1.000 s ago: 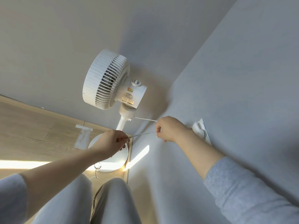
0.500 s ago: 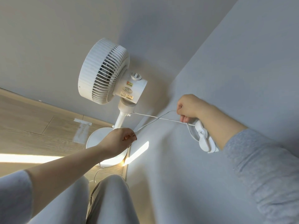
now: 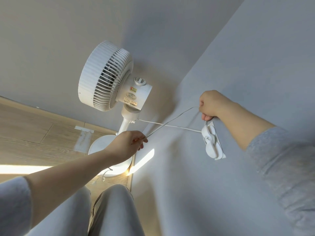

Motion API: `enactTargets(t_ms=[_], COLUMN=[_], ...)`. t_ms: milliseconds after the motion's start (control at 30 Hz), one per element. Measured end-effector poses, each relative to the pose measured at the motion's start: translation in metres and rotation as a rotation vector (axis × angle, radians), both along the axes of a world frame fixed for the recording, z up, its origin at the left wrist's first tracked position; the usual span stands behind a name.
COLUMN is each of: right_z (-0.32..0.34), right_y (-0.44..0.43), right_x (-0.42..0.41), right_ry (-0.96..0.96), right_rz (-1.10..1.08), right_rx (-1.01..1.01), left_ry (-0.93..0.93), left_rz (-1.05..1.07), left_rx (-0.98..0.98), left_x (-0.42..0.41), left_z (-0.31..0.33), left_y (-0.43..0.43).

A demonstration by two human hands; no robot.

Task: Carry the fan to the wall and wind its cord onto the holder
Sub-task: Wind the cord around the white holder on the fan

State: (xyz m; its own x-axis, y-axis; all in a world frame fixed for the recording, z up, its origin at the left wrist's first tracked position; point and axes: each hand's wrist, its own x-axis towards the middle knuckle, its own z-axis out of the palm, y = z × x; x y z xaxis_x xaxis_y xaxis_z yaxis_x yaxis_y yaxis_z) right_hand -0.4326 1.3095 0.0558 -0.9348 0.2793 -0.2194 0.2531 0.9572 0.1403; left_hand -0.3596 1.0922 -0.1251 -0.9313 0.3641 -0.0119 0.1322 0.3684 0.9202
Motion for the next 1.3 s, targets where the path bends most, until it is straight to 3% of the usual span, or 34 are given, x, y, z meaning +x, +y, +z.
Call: enactTargets(t_ms=[400, 833, 1300], right_z=[0.04, 0.074, 0.033], right_y=[-0.001, -0.016, -0.014], right_x=[0.038, 0.09, 0.162], right_ry=[0.104, 0.006, 0.173], right_rz=[-0.03, 0.03, 0.035], right_rx=[0.037, 0.202, 0.192], left_ry=[0.021, 0.093, 0.087], left_rz=[-0.035, -0.01, -0.014], left_rx=[0.048, 0.026, -0.035], left_x=[0.018, 0.033, 0.06], left_z=[0.027, 0.046, 0.047], left_y=[0.01, -0.009, -0.03])
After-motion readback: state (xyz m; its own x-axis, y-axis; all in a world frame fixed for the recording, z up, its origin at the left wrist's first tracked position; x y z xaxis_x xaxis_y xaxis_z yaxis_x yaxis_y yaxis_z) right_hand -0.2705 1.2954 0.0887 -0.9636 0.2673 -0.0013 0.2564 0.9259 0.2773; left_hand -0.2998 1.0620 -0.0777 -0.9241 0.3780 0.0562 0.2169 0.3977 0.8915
